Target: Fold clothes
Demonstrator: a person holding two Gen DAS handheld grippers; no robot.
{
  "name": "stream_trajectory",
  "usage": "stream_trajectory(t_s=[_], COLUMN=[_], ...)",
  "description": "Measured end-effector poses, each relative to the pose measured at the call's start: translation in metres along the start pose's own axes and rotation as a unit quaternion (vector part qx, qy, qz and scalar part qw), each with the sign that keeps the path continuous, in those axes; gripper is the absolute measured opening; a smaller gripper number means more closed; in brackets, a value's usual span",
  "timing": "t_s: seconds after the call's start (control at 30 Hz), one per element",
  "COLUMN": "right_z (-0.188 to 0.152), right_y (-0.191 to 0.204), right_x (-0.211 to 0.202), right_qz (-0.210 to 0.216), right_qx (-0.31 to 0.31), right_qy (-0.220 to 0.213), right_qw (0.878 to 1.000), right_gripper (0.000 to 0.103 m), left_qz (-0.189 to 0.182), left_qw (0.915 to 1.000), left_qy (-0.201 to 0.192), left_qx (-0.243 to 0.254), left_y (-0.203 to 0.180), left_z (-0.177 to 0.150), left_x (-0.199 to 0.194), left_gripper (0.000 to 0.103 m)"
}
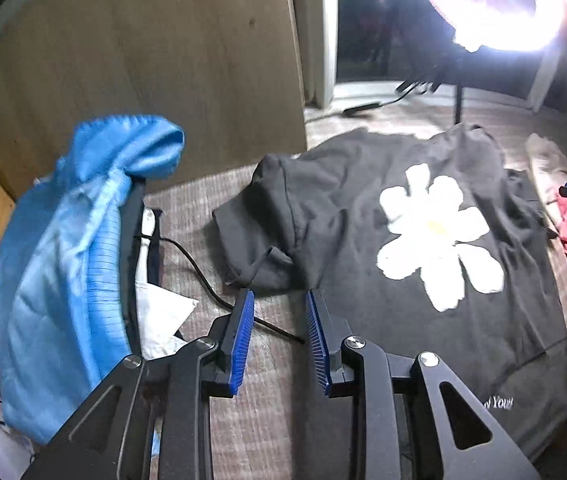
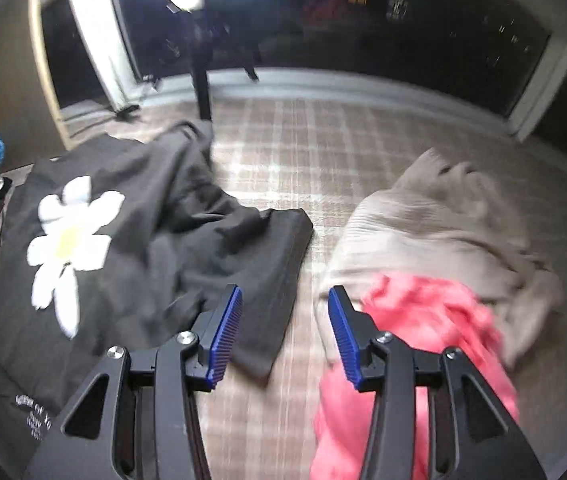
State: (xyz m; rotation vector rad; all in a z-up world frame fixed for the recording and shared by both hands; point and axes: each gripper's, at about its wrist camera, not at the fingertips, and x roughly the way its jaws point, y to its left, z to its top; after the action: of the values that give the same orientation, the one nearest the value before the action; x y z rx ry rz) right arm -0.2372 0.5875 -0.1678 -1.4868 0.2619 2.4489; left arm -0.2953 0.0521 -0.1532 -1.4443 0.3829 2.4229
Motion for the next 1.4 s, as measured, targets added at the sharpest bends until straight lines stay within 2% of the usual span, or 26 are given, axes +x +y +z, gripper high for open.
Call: stream_trajectory(t_s=[0.2, 0.3, 0.47, 0.57, 0.7, 0.73, 0.77, 0.83, 0.87, 0.93, 1.07, 1.1, 1.17, 1.23, 1.3, 1.33, 1.37, 1.4], right_z=[0.018, 0.019, 0.014, 0.011, 0.007, 0.005, 0.004, 0.004, 0.005, 0.007, 0.011, 0.014, 0.018, 0.024, 0.029, 0.031, 0.032, 0.032], right_y=[-0.020, -0.019, -0.019, -0.019, -0.010, -0.006, -0.002, 0.002, 0.003, 0.003, 0.002, 0.001, -0.004, -0.018, -0.033, -0.041, -0.048, -0.053], right_x=[0.059, 0.074, 0.087, 0.086, 0.084, 0.084, 0.084, 0.084, 0.084, 0.084, 0.072, 0.065, 0.044, 0.021, 0.019, 0.022, 0.029, 0.035], right_qz=[0.027, 0.046, 0.052, 0.054, 0.045, 0.042, 0.037, 0.039, 0.047, 0.053, 0.042, 0.035, 0.008, -0.056, -0.103, -0.112, -0.106, -0.109], right_qx=[0.026, 0.025, 0.024, 0.026, -0.001, -0.011, -0.021, -0.030, -0.028, -0.020, -0.015, -0.015, -0.015, -0.003, 0.002, 0.007, 0.015, 0.019], right_qy=[0.029, 0.038, 0.047, 0.040, 0.026, 0.021, 0.017, 0.012, 0.012, 0.016, -0.005, -0.018, -0.051, -0.093, -0.089, -0.076, -0.054, -0.038], right_qw=[0.999, 0.998, 0.997, 0.997, 0.999, 0.999, 0.999, 0.999, 0.998, 0.998, 0.999, 0.999, 0.999, 0.994, 0.991, 0.991, 0.993, 0.993], right_gripper=[0.048, 0.050, 0.055, 0.059, 0.059, 0.056, 0.050, 0.015, 0.007, 0.005, 0.004, 0.004, 0.004, 0.004, 0.004, 0.004, 0.005, 0.009], left_qz=[0.004, 0.007, 0.026, 0.020, 0.016, 0.009, -0.003, -0.021, -0.020, -0.017, -0.014, 0.004, 0.038, 0.071, 0.058, 0.063, 0.067, 0.074], left_qw=[0.9982, 0.9975, 0.9947, 0.9937, 0.9958, 0.9964, 0.9969, 0.9970, 0.9971, 0.9972, 0.9981, 0.9988, 0.9989, 0.9974, 0.9980, 0.9972, 0.9962, 0.9957], left_qy=[0.048, 0.064, 0.096, 0.109, 0.090, 0.084, 0.079, 0.075, 0.074, 0.073, 0.059, 0.049, 0.028, 0.008, 0.025, 0.040, 0.055, 0.055], left_qx=[-0.037, -0.029, -0.027, -0.022, -0.003, -0.002, -0.001, 0.001, 0.004, 0.008, 0.011, 0.010, 0.008, 0.005, -0.004, -0.005, -0.007, -0.002], left_y=[0.021, 0.022, 0.026, 0.026, 0.022, 0.022, 0.021, 0.020, 0.019, 0.018, 0.020, 0.022, 0.027, 0.032, 0.041, 0.044, 0.046, 0.044], left_z=[0.017, 0.028, 0.042, 0.043, 0.041, 0.039, 0.038, 0.035, 0.035, 0.033, 0.035, 0.036, 0.039, 0.042, 0.044, 0.042, 0.040, 0.038], left_x=[0.048, 0.080, 0.136, 0.158, 0.163, 0.162, 0.161, 0.159, 0.159, 0.156, 0.139, 0.130, 0.111, 0.093, 0.096, 0.101, 0.106, 0.107], left_gripper=[0.038, 0.047, 0.048, 0.048, 0.046, 0.037, 0.021, 0.011, 0.007, 0.001, 0.001, 0.001, 0.001, 0.001, 0.010, 0.029, 0.040, 0.040])
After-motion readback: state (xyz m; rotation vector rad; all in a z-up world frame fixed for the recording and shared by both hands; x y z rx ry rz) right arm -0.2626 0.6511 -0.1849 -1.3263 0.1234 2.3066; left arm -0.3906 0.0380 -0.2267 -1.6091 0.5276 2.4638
